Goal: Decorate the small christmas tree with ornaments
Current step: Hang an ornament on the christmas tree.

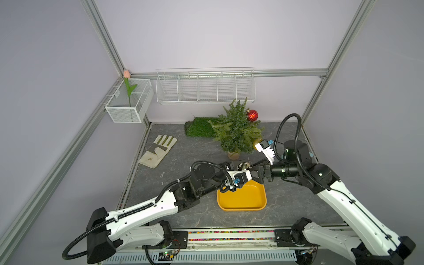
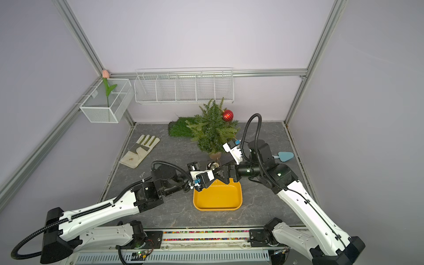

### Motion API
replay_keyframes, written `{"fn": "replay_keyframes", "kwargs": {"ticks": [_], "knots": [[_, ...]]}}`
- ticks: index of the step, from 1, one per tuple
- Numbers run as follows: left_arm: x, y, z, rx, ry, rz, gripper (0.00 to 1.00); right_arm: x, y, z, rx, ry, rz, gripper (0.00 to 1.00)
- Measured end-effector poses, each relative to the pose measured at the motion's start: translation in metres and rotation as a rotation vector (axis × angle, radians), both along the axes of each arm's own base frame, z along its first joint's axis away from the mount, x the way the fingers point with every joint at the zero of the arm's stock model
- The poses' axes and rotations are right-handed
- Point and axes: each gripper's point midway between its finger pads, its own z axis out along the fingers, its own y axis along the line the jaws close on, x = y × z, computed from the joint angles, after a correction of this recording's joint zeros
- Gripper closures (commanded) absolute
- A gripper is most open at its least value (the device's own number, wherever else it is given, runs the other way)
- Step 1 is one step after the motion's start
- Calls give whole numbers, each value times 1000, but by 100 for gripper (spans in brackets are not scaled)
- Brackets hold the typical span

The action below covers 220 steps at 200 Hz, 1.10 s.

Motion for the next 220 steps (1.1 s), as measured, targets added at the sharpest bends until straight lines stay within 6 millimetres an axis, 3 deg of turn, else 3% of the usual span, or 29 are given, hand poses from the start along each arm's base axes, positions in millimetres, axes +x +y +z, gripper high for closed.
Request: {"fn": "replay_keyframes", "kwargs": {"ticks": [63, 90, 130, 156, 196, 220], "knots": [[6, 3, -6, 23, 3, 35, 42, 5, 15, 4, 21, 10, 9, 34], [7, 3, -5, 24, -1, 42, 33, 5, 16, 7, 31, 5, 12, 42], [7, 4, -1, 8, -7, 43, 19, 8, 16, 8, 32, 1, -2, 44], [3, 8, 7, -32, -17, 32, 18, 7, 16, 10, 36, -4, 8, 44], [-19, 15, 26, -125, -58, -63, 23, -9, 14, 42, 109, -66, 84, 44], [-35, 20, 49, -209, -105, -137, 25, -26, 12, 66, 164, -109, 158, 43]]}}
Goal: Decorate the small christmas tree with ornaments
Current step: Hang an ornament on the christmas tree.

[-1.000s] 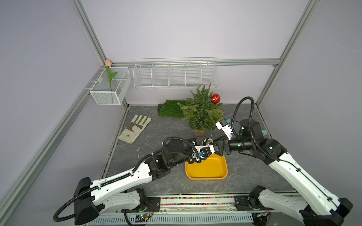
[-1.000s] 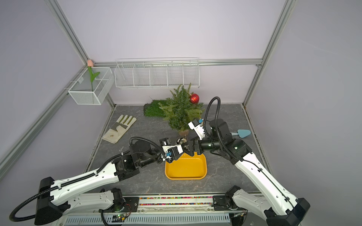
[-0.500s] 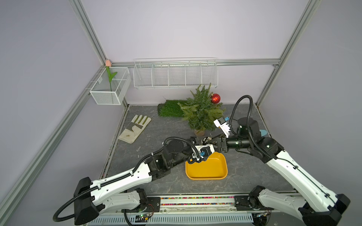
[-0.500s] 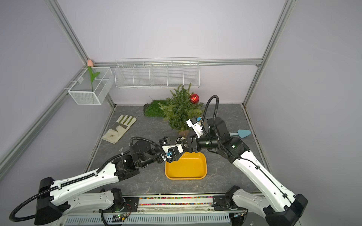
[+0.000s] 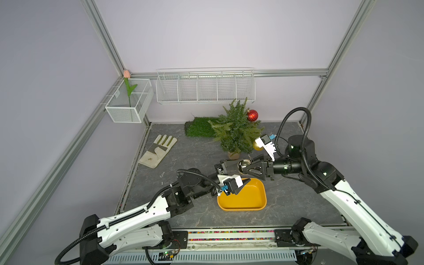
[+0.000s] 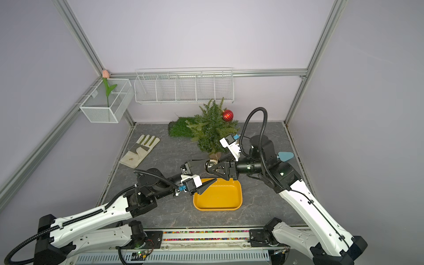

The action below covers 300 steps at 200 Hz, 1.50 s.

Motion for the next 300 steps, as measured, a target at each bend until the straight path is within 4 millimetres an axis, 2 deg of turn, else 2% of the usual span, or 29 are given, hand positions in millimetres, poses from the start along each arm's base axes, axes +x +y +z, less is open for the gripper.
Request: {"fn": "replay_keyframes", "kwargs": {"ticks": [30, 53, 81, 159, 222, 250, 270, 300], "knots": [[-17, 7, 24, -82, -51, -73, 29, -19, -1, 26, 69, -39, 89, 42], [-26, 10, 33, -116, -71, -115, 29, -28, -1, 35, 101, -46, 139, 42], [-31, 11, 37, -133, -78, -146, 32, -34, -1, 38, 116, -38, 171, 42], [-34, 5, 38, -129, -79, -171, 29, -38, 0, 38, 123, -16, 209, 42], [-32, 3, 40, -124, -84, -169, 38, -40, 0, 38, 126, -14, 221, 42], [-32, 3, 39, -119, -81, -165, 43, -40, 0, 38, 125, -22, 219, 25], [-29, 2, 34, -99, -75, -150, 44, -38, -1, 37, 114, -34, 206, 7], [-23, 0, 25, -57, -74, -117, 47, -29, -4, 38, 84, -69, 136, 3]]}}
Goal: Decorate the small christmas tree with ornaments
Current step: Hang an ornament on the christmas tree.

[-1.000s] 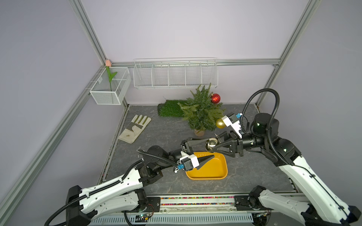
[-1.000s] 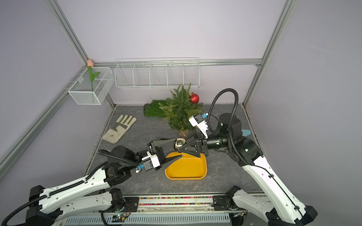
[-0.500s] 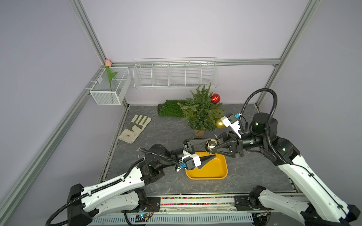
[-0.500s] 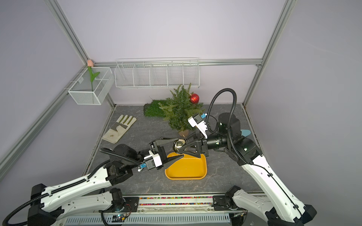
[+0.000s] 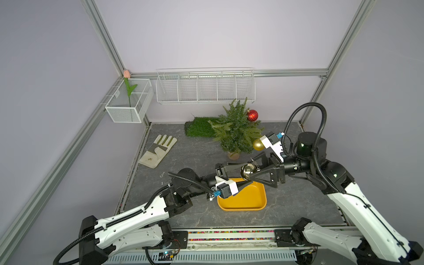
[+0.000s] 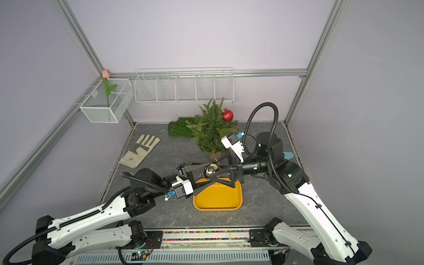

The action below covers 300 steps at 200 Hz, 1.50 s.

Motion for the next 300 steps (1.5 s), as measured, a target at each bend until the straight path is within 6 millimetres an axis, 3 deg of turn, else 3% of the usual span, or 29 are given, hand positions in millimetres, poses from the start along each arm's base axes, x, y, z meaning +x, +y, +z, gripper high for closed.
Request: {"fn": "replay_keyframes", "kwargs": {"ticks": [41, 86, 196, 242, 282, 300], "knots": [[2, 3, -12, 59, -12, 27, 48, 18, -11, 3, -34, -32, -117, 19], [0, 8, -15, 83, -22, 30, 49, 25, -16, -2, -72, -23, -143, 34], [0, 6, -28, 147, -16, 31, 49, 33, -4, -17, -114, 53, -71, 60], [2, 7, -29, 149, -16, 42, 49, 31, -4, -13, -107, 37, -53, 77], [7, 8, -29, 147, -11, 73, 50, 29, -5, -9, -103, 23, -49, 81], [8, 8, -29, 148, -10, 76, 50, 28, -5, -9, -107, 20, -49, 89]]}}
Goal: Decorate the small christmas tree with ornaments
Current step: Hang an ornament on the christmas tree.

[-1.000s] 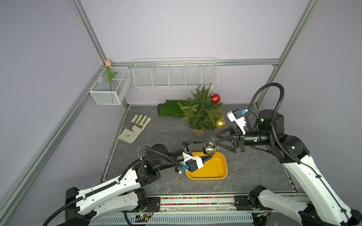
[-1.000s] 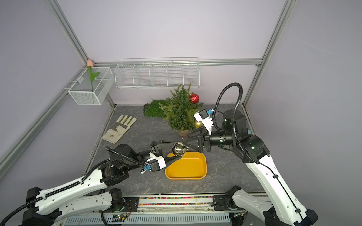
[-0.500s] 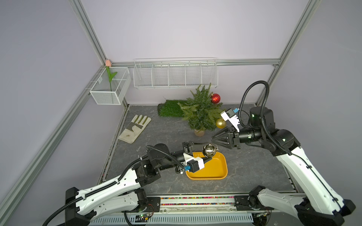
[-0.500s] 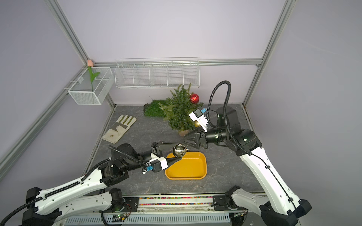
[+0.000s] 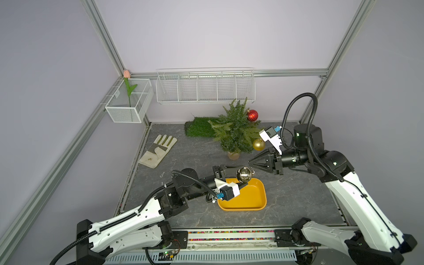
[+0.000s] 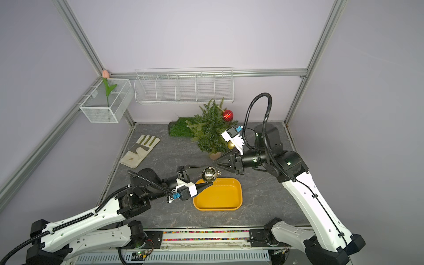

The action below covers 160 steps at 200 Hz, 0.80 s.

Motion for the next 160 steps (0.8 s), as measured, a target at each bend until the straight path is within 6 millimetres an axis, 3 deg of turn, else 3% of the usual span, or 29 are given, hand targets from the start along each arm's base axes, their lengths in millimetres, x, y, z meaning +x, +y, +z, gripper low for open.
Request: {"fn": "replay_keyframes", "kwargs": {"ticks": [20, 82, 114, 160], "knots": [[2, 0, 1, -3, 0, 8, 50, 1, -1, 1, -5, -14, -9, 94], [26, 4, 17, -102, 83, 104, 53, 22, -4, 3, -10, -82, -126, 93], [41, 9, 25, -176, 145, 133, 53, 43, -4, 12, 24, -139, -216, 93], [71, 15, 18, -247, 256, 187, 54, 78, -2, 29, 68, -222, -347, 93]]}}
